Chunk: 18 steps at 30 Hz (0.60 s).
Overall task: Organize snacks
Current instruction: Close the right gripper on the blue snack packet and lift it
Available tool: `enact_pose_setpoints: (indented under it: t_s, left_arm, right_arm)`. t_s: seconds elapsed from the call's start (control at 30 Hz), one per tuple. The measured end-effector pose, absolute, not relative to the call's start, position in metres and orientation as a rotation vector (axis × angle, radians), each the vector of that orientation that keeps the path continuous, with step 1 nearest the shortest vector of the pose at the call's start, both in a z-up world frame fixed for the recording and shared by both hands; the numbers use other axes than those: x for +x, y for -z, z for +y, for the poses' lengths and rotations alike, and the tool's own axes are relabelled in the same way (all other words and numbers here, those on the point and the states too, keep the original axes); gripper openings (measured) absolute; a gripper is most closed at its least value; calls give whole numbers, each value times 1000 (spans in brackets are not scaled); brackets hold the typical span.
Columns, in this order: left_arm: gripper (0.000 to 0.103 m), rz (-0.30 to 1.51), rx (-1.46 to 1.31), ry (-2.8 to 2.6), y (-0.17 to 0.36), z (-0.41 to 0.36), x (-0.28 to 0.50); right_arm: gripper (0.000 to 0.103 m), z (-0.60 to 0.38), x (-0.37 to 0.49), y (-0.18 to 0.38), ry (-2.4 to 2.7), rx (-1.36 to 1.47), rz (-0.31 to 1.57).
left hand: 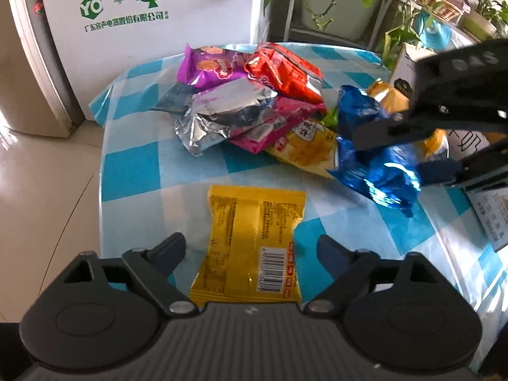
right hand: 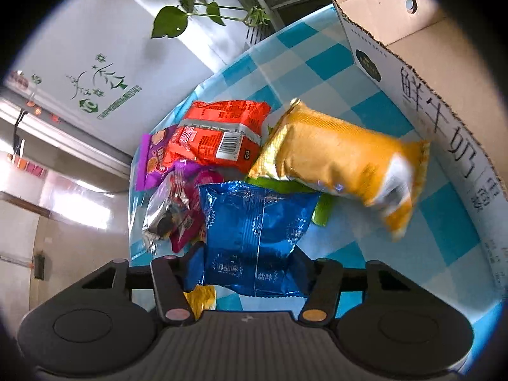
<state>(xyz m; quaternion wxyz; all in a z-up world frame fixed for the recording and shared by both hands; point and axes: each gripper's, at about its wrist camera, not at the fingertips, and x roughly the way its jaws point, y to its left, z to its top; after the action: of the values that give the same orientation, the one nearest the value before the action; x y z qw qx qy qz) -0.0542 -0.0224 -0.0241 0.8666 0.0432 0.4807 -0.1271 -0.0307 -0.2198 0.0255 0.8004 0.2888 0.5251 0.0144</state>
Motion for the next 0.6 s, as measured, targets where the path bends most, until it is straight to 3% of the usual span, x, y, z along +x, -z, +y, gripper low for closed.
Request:
enact_pose_setpoints:
  t_s: [0.07, 0.37, 0.6]
  left_arm:
    - [102, 1020, 109, 276, 27, -25, -53]
    - [102, 1011, 147, 276, 30, -30, -58]
    - [103, 1002, 152, 274, 30, -31, -60]
  right_arm:
    - [62, -222, -35, -28, -41, 604, 1134]
    - [63, -230, -54, -26, -22, 515, 1220]
    - [83, -231, -59, -27, -5, 501, 1208]
